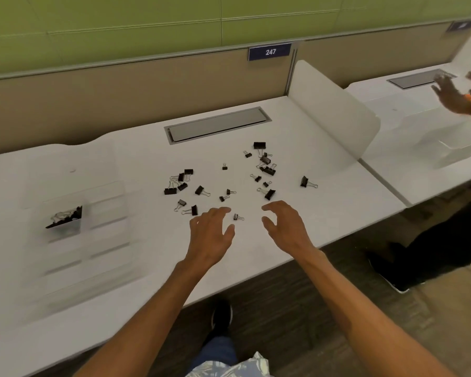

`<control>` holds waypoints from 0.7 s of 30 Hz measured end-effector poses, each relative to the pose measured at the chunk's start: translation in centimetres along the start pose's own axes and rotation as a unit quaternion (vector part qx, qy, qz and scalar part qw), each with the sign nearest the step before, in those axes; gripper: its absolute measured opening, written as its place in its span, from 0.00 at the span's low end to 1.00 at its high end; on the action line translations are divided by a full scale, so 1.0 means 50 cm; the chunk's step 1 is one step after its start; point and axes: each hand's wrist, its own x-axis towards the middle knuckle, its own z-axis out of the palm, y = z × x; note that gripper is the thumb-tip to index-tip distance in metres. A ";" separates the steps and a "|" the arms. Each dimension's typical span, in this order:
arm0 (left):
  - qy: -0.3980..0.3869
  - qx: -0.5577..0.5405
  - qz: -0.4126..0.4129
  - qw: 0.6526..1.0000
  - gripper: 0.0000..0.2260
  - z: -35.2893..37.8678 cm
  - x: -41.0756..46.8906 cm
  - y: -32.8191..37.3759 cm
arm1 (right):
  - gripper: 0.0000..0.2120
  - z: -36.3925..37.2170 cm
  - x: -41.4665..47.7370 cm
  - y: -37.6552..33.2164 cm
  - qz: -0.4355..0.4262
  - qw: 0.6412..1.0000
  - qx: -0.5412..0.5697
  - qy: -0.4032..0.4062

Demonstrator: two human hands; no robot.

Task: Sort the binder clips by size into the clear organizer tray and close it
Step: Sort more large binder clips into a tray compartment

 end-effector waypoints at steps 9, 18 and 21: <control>-0.009 0.021 0.016 1.000 0.18 0.073 0.146 0.025 | 0.16 -0.021 0.127 0.092 0.007 1.000 -0.010 -0.006; 0.005 0.017 0.007 1.000 0.19 0.137 0.328 0.017 | 0.14 -0.013 0.314 0.162 0.018 0.999 0.019 -0.030; -0.007 0.021 -0.005 1.000 0.19 0.155 0.381 0.016 | 0.14 -0.009 0.367 0.181 0.020 0.999 0.020 -0.038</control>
